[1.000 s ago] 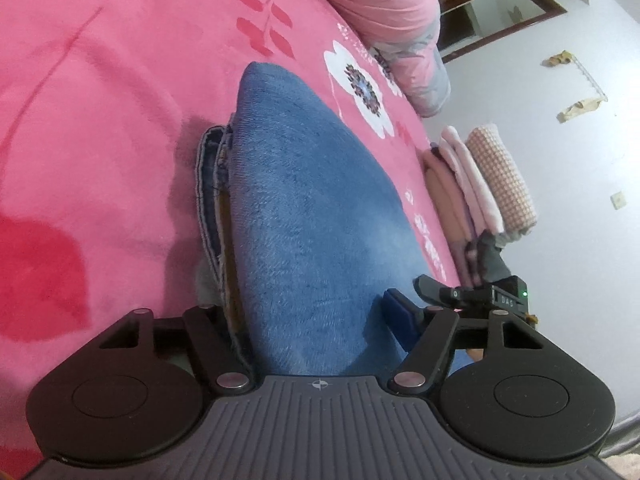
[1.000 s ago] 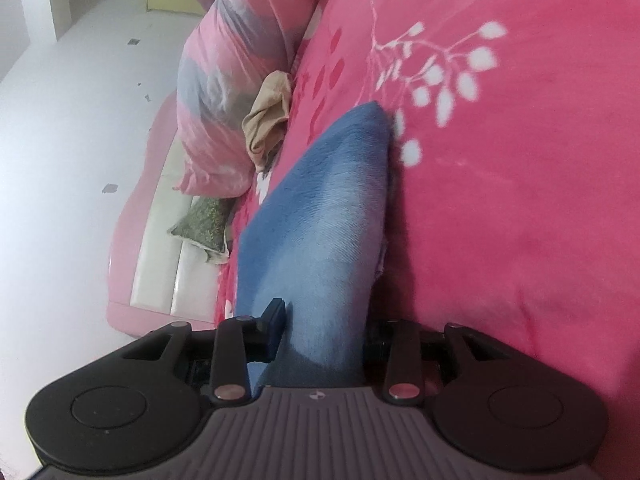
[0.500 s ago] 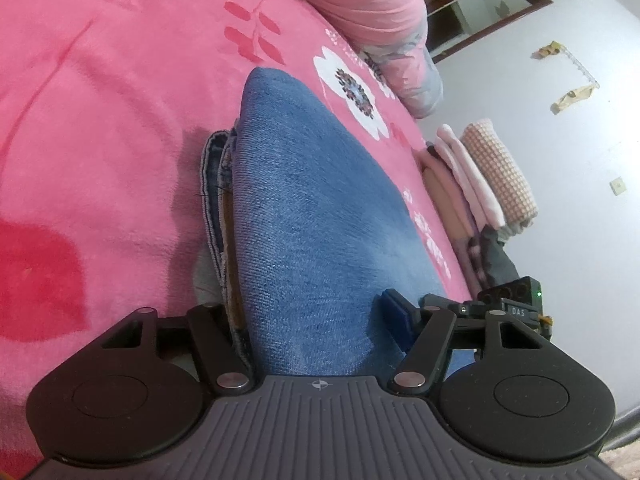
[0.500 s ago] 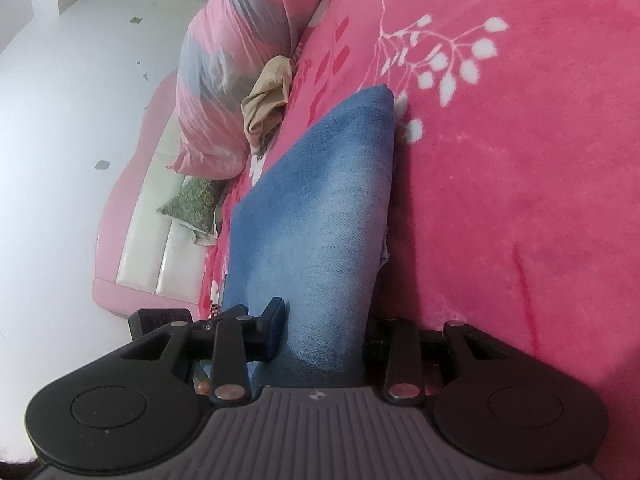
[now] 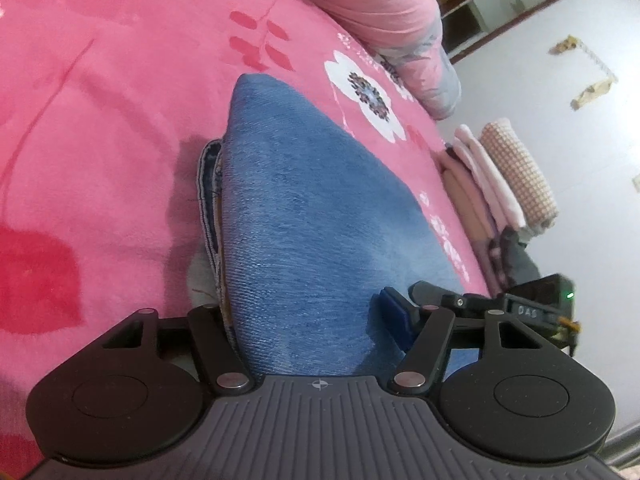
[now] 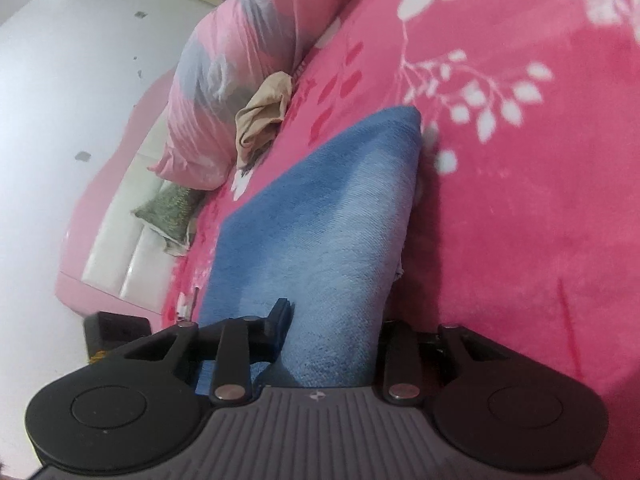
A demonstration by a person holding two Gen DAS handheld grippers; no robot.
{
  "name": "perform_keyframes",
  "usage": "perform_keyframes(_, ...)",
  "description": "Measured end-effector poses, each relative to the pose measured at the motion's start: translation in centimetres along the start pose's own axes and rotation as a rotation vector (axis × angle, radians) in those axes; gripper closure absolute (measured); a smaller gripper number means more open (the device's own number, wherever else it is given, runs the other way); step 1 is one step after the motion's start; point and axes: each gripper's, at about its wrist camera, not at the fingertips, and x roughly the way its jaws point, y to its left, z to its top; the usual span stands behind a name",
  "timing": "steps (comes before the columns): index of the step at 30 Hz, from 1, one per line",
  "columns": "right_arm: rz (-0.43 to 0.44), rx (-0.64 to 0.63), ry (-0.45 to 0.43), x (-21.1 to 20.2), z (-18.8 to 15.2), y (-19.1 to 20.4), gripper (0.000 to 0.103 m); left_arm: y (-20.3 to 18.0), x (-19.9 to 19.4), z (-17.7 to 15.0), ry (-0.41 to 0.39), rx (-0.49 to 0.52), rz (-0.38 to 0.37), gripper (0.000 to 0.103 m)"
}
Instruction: Fold clothes
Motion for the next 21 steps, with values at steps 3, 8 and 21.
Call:
perform_keyframes(3, -0.013, -0.027, -0.013, -1.3, 0.3, 0.6, 0.071, -0.8, 0.2, -0.1, 0.022, 0.000, -0.017, 0.041)
perform_keyframes(8, -0.031, 0.027, 0.016, -1.8, 0.1, -1.5, 0.071, -2.9, 1.6, -0.6, 0.055, 0.097, 0.071, 0.040)
perform_keyframes(21, 0.019, 0.044, -0.050, -1.2, -0.5, -2.4, 0.071, -4.2, 2.6, -1.1, 0.040, 0.140, 0.133, 0.029)
